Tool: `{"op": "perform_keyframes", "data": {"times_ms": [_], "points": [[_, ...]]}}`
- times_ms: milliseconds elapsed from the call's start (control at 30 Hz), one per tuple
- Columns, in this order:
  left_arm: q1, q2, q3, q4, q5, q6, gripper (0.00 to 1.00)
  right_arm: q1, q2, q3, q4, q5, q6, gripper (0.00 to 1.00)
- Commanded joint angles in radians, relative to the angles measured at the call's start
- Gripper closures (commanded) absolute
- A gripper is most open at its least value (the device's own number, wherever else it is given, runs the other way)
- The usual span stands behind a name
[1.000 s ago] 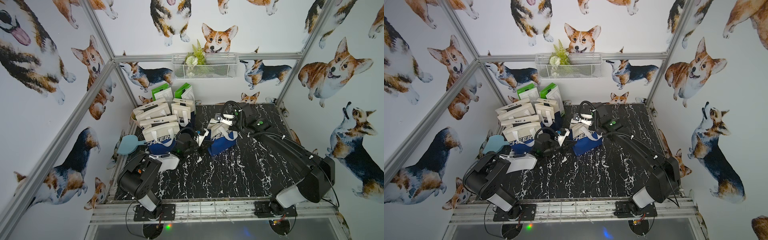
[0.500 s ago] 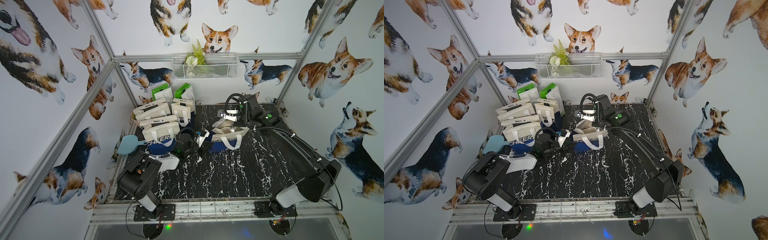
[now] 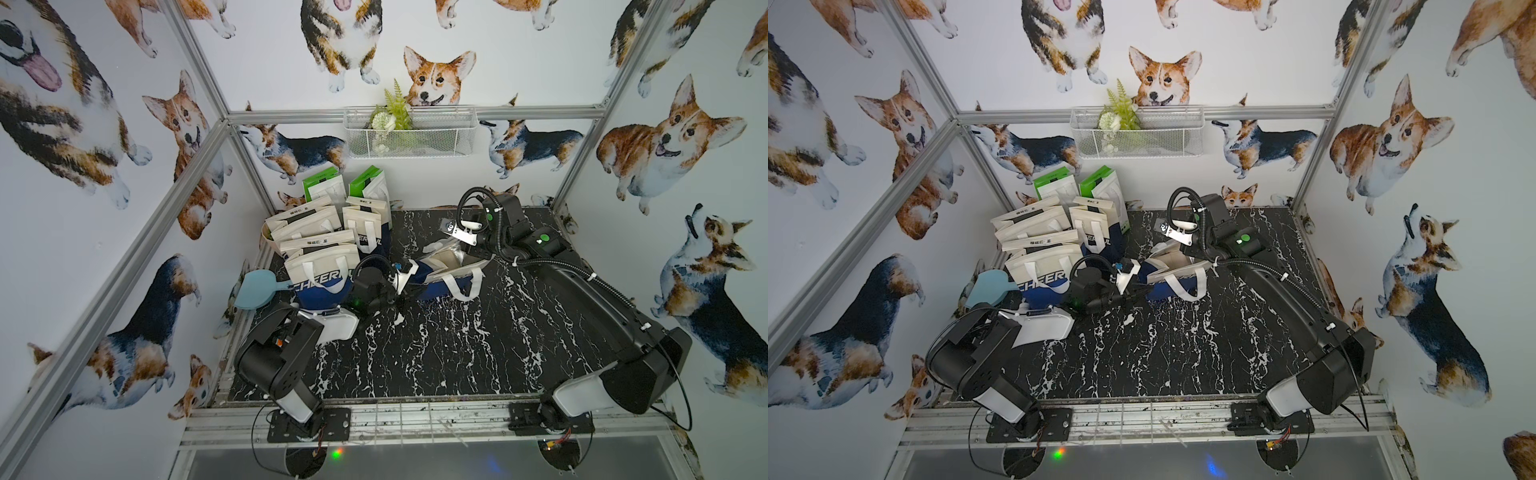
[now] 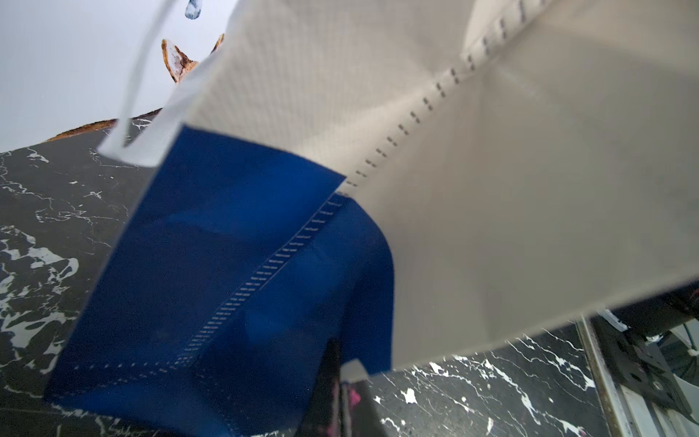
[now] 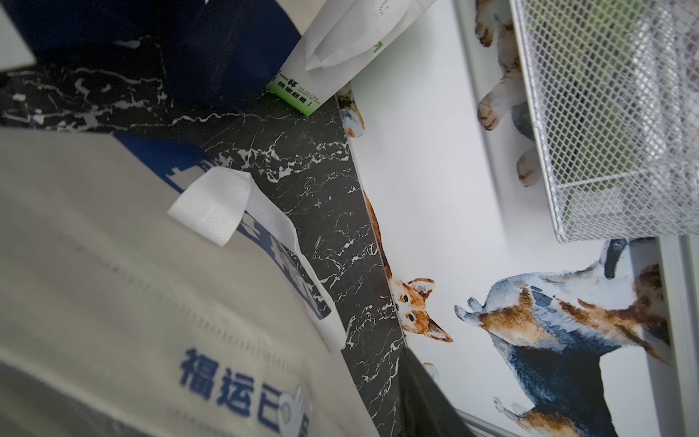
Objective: Open the takeout bag
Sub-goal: Open the takeout bag at the center of the board, then move the takeout bag to the center of the board.
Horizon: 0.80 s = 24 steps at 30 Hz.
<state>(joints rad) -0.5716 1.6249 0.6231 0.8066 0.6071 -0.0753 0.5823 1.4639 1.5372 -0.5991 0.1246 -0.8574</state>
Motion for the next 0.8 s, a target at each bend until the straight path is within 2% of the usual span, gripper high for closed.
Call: {"op": "perform_keyframes", "data": {"times_ms": [0, 200, 467, 633, 767], "points": [[0.0, 0.001, 0.005, -0.028, -0.008, -0.014, 1.0, -0.005, -0.001, 0.013, 0.107, 0.042, 0.189, 0.43], [0.0, -0.008, 0.014, -0.026, -0.03, -0.083, 1.0, -0.005, -0.136, -0.087, 0.206, -0.037, 0.405, 0.41], [0.001, -0.062, 0.038, -0.132, -0.166, -0.107, 1.0, -0.005, -0.461, -0.297, 0.278, -0.148, 0.581, 0.42], [0.001, -0.118, 0.043, -0.237, -0.261, -0.038, 1.0, -0.004, -0.651, -0.43, 0.321, -0.21, 0.654, 0.42], [0.001, -0.199, 0.032, -0.353, -0.361, 0.014, 1.0, -0.004, -0.732, -0.466, 0.297, -0.224, 0.682, 0.42]]}}
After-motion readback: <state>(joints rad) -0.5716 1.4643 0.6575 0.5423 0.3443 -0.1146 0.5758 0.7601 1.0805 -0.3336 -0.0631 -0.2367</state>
